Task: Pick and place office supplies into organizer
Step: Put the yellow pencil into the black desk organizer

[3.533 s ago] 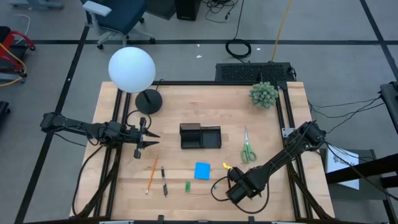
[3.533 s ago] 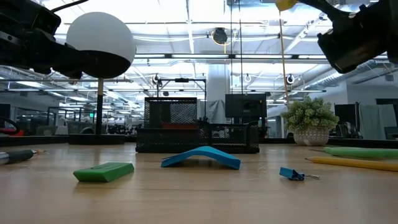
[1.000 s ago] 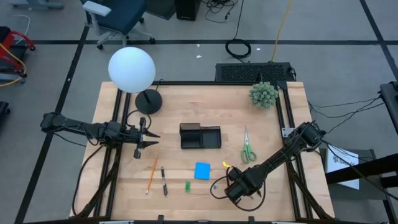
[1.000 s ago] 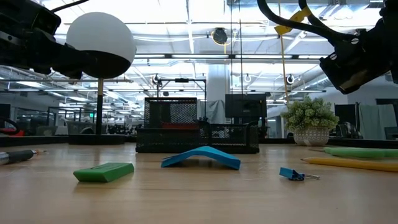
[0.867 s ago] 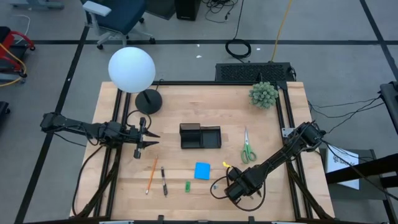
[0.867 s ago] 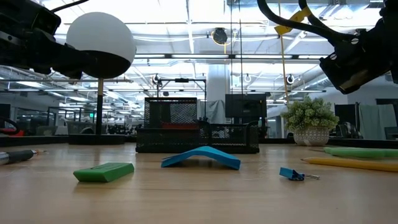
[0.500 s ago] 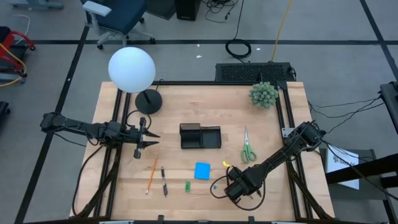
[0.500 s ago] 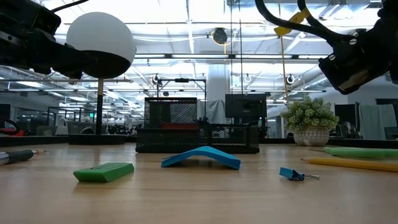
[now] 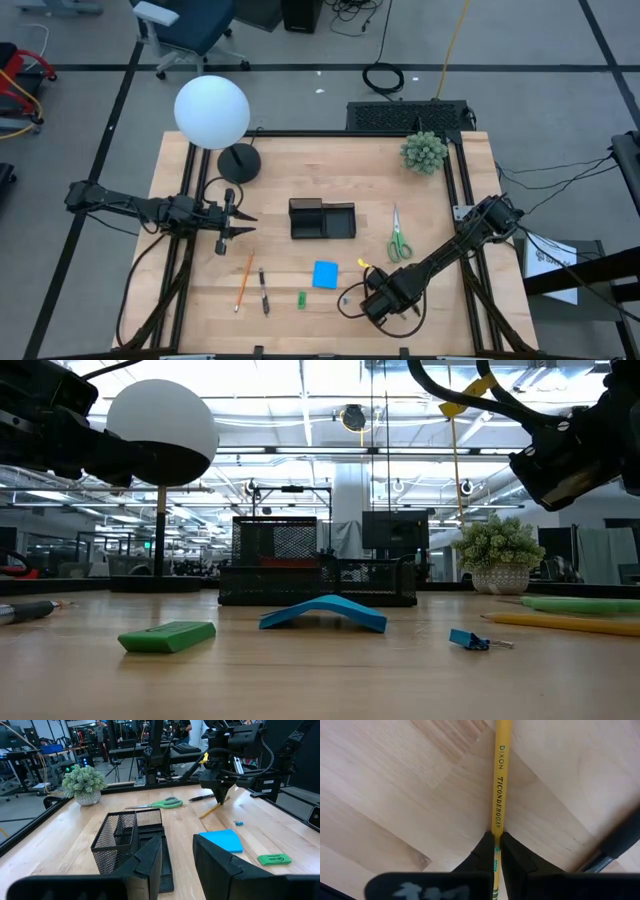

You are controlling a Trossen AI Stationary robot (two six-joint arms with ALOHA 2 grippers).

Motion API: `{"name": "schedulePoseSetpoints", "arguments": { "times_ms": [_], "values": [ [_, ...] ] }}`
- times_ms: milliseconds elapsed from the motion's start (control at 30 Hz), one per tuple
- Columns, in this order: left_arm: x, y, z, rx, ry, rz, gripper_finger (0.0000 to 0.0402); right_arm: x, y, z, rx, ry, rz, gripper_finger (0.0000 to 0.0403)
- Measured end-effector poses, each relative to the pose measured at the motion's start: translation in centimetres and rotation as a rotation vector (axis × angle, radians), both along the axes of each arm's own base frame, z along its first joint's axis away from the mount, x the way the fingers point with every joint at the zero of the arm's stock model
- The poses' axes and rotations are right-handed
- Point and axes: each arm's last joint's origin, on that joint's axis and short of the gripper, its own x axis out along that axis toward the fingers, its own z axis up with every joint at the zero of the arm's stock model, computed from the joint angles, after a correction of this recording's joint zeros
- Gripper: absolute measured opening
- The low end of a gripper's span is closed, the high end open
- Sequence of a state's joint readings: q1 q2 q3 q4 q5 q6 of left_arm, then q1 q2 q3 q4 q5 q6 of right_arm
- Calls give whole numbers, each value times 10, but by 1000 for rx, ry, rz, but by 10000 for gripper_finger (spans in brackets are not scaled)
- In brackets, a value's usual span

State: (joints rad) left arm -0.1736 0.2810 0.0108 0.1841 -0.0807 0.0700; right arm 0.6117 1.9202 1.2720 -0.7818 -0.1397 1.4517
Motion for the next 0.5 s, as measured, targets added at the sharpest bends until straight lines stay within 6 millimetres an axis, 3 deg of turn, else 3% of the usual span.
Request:
{"name": "schedulePoseSetpoints", "arguments": {
  "times_ms": [500],
  "values": [
    [0,0,0,0,1,-1,115,0,-3,10,2,-31,-7,1]
  ]
}}
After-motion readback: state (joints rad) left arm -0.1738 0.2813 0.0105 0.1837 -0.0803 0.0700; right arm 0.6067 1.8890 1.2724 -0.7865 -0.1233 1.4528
